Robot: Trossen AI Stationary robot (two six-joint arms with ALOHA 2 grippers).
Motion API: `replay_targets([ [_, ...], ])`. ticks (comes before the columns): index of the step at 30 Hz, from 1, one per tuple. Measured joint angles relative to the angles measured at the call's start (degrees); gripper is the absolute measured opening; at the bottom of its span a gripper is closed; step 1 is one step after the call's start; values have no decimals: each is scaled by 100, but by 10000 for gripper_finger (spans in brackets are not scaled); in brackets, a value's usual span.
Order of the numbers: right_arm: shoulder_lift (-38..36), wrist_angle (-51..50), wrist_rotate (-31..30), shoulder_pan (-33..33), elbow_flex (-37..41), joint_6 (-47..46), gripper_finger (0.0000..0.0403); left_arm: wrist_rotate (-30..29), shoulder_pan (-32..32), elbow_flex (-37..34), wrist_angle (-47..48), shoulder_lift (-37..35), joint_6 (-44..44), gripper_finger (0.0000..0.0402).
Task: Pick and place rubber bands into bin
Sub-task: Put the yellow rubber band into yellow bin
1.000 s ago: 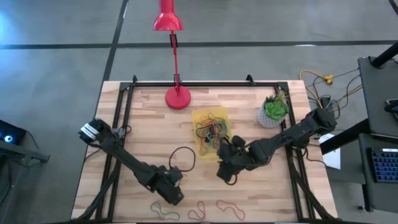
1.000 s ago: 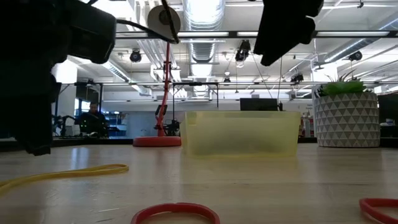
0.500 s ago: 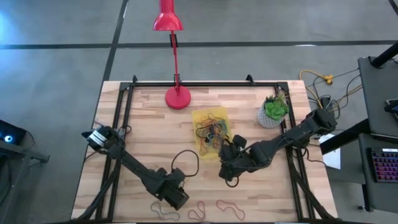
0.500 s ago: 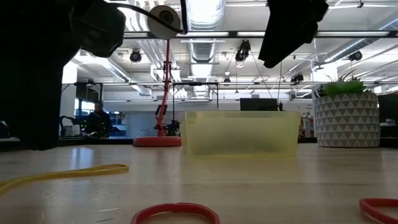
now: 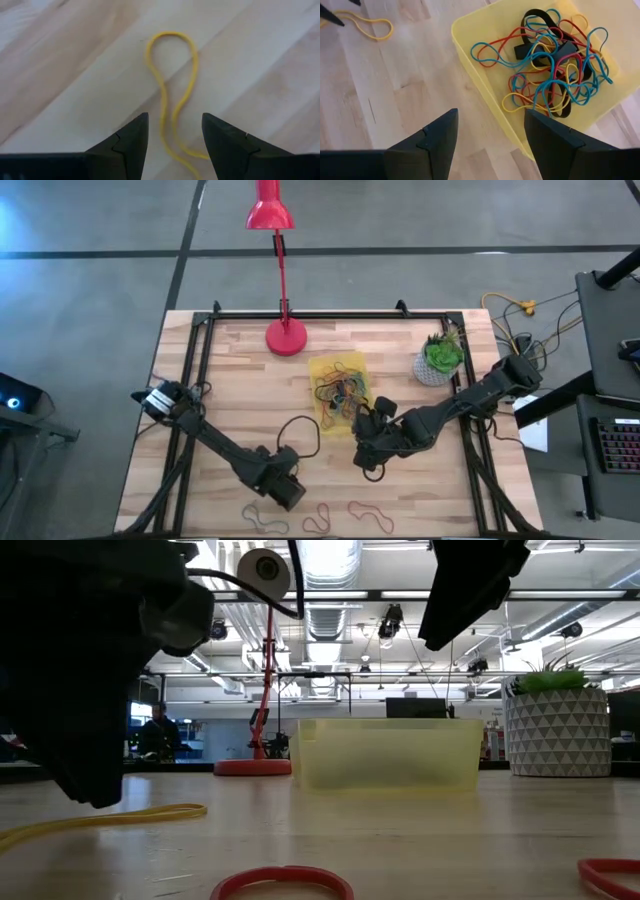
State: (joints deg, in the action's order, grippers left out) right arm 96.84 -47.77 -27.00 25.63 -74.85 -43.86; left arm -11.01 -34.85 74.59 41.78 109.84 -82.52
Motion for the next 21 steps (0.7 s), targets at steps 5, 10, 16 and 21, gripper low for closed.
replay_targets([
  [5, 0, 5, -1, -2, 1, 0, 215, 0, 3, -52, -322, 44, 70, 169],
  [10, 0, 9, 0, -2, 2, -2, 215, 144, -2, -147, -324, 147, 39, 169],
  [16, 0, 12, -1, -2, 2, -2, 215, 195, 3, -162, -324, 186, 77, 166],
  [21, -2, 9, -1, -2, 2, -2, 215, 211, 3, -245, -329, 192, 235, 125],
])
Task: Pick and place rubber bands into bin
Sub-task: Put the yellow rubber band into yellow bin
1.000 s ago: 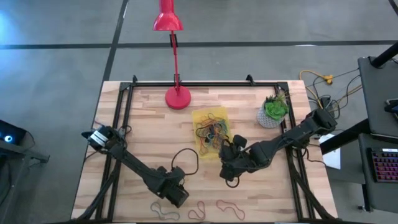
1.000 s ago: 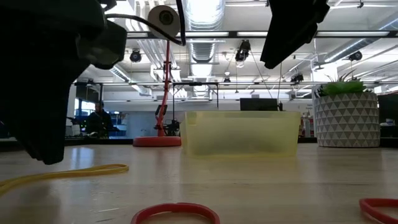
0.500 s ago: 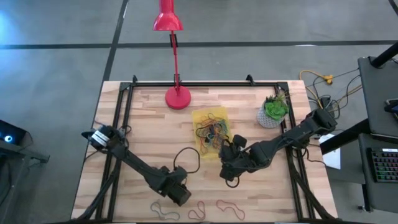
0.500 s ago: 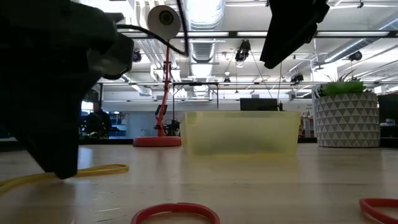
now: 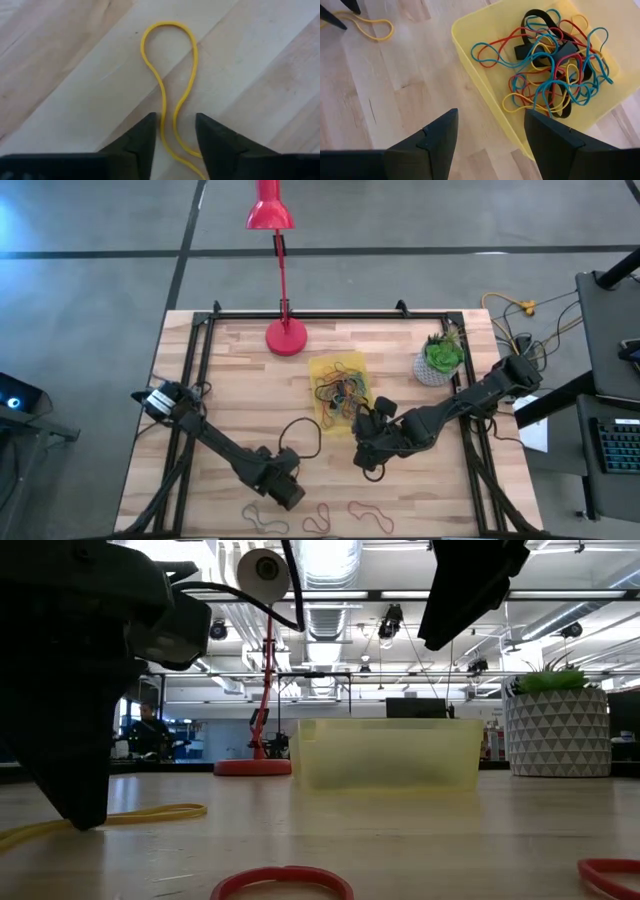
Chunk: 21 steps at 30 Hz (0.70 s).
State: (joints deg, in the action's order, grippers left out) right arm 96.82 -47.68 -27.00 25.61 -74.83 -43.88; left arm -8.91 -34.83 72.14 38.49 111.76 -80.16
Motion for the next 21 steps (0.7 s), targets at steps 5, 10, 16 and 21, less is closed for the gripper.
replay_targets([
  [5, 0, 2, 0, 0, 0, 0, 215, 47, 0, -252, -91, 87, 35, 70],
  [10, 0, 2, 0, 0, 0, -2, 215, 66, 0, -392, -164, 215, 253, 44],
  [16, 0, 0, 0, 0, 0, -2, 215, 90, 10, -479, -121, 186, 408, 16],
  [21, 0, -2, 0, 0, 0, -2, 215, 5, 64, -350, -7, -37, 569, 1],
])
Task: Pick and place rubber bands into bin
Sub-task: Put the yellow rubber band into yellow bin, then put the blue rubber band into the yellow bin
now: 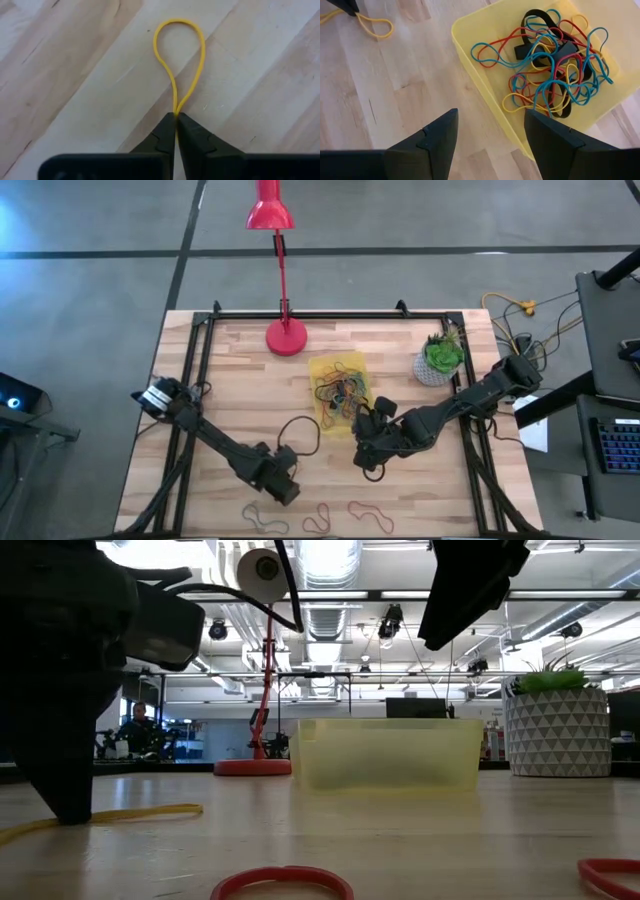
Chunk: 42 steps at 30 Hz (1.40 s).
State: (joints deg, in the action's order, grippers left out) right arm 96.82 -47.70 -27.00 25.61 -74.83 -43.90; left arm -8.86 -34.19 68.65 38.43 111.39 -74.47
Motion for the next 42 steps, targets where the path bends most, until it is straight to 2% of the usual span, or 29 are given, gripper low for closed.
replay_targets([
  [3, 0, -6, 2, 0, 0, 0, 215, -196, 63, 108, 53, -266, 248, 0],
  [8, -105, -47, 2, 225, 6, -3, 215, -1032, 373, 402, 268, -627, 693, 0],
  [12, -286, -374, -142, 678, -19, -279, 214, -1066, 624, 690, 346, -806, 1296, 0],
  [17, -423, -1198, -454, 1292, -19, -1471, 214, -1278, 1180, 1425, 328, -908, 2481, 0],
  [22, -407, -2108, -475, 1873, 18, -3032, 214, -1329, 1907, 2189, 290, -857, 3749, 0],
  [26, -293, -2267, -472, 2263, 59, -4017, 214, -1618, 2550, 2499, 218, -812, 4526, 0],
  [28, -239, -2274, -471, 2397, 72, -4376, 214, -1541, 2832, 2510, 24, -730, 4722, 4],
  [31, -103, -2244, -470, 2590, 82, -4811, 214, -1069, 3160, 2468, -212, -641, 4895, 30],
  [37, 204, -2210, -436, 2781, 82, -5208, 215, -793, 3318, 2451, -129, -562, 4783, 127],
  [40, 304, -2199, -383, 2848, 79, -5211, 215, -137, 3148, 2448, -136, -633, 4925, 165],
  [42, 345, -2207, -385, 2856, 72, -5153, 215, 435, 2863, 2445, -59, -760, 5252, 176],
])
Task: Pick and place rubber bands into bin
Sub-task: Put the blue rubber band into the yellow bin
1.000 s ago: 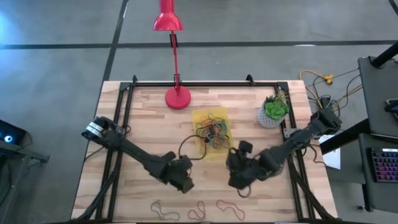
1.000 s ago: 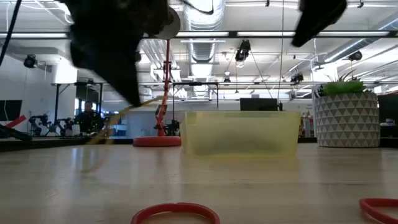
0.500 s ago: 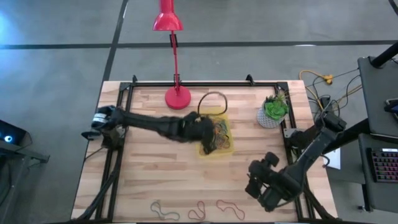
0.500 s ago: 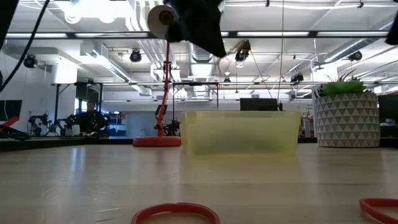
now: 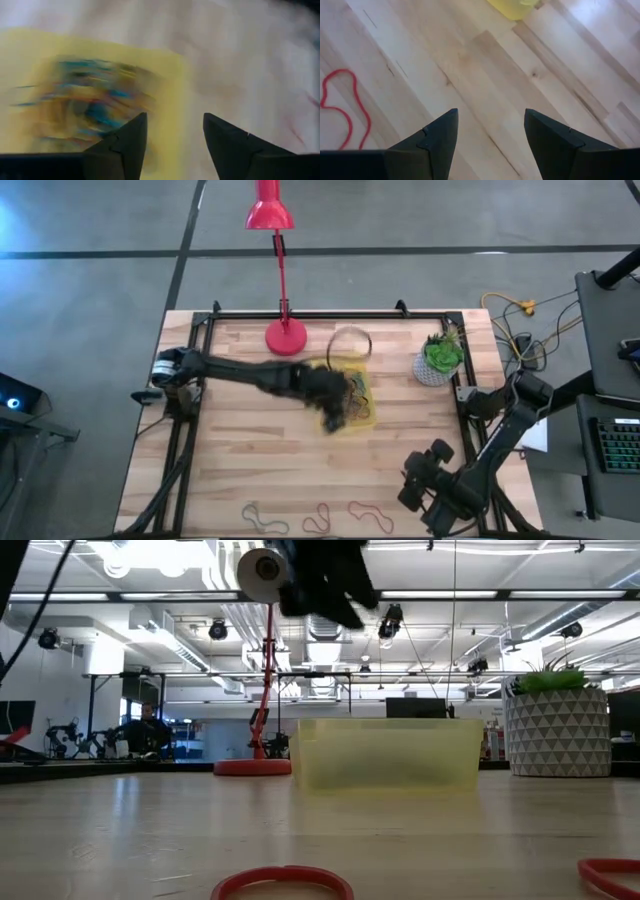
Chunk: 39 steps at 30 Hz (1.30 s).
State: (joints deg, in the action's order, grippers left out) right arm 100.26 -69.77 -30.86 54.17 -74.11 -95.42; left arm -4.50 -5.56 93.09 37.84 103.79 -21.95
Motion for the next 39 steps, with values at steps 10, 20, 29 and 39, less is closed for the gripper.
replay_targets([
  [10, 11, -2, -319, -56, 42, 1182, 215, 275, -2960, -273, 1561, 11, -390, 156],
  [20, 11, 313, -386, -153, 46, 2186, 215, 241, -4613, -650, 770, 186, -2550, 154],
  [29, 11, 945, -385, -272, 48, 2512, 215, 214, -4726, -1265, 692, 391, -2573, 154],
  [39, 11, 1085, -362, -288, 48, 2273, 215, 237, -4739, -1431, 396, 434, -1397, 154],
])
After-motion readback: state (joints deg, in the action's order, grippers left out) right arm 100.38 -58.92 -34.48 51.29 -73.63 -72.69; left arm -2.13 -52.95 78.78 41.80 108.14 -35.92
